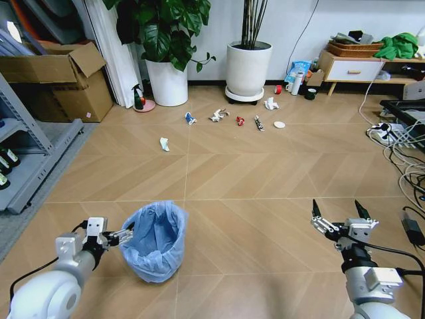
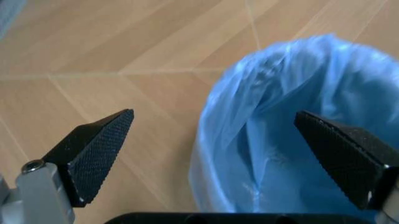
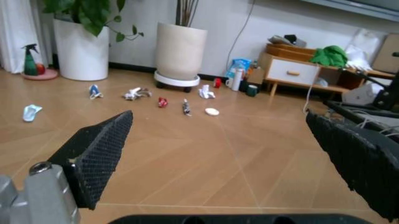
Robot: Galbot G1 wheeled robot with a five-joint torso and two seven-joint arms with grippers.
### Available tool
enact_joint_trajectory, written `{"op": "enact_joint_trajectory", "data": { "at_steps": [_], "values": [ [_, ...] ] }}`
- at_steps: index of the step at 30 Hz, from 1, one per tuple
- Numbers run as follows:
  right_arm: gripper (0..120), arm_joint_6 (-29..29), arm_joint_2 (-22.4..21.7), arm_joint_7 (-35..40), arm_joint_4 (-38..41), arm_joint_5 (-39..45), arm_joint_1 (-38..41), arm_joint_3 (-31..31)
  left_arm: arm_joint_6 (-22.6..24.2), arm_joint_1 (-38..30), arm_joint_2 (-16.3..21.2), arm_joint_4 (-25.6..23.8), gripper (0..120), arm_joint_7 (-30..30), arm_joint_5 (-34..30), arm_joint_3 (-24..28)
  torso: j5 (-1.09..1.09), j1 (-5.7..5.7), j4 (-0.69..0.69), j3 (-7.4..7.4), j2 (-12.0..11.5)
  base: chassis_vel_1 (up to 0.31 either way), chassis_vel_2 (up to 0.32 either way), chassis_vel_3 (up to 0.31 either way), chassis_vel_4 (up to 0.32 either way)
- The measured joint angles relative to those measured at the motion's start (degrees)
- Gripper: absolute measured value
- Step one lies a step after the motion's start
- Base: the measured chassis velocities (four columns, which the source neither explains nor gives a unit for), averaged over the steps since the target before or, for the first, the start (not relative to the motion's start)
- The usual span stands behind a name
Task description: Pick up the trash bin and place the garbage on the floor into it.
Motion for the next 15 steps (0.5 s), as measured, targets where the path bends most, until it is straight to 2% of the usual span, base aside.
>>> {"op": "enact_joint_trajectory", "data": {
  "at_steps": [4, 8, 15],
  "values": [
    [100, 0.02, -0.56, 0.03, -0.33, 0.23, 0.30, -0.63, 1.27, -0.68, -0.44, 1.79, 100, 0.07, -0.31, -0.17, -0.01, 0.00, 0.03, 0.00, 0.00, 0.000, 0.000, 0.000, 0.000],
    [100, -0.29, -1.11, 0.61, -0.43, 1.22, 0.66, -0.26, 1.68, -3.27, -0.26, 5.44, 100, 0.08, 0.44, 3.48, 0.01, 0.00, 0.00, 0.00, 0.00, 0.000, 0.000, 0.000, 0.000],
    [100, -0.50, -0.88, 0.76, -0.74, 1.31, 0.85, -0.37, 1.91, -6.01, -0.47, 8.06, 100, -0.51, 0.57, 6.68, -0.01, 0.00, 0.01, 0.00, 0.00, 0.000, 0.000, 0.000, 0.000]
  ]
}}
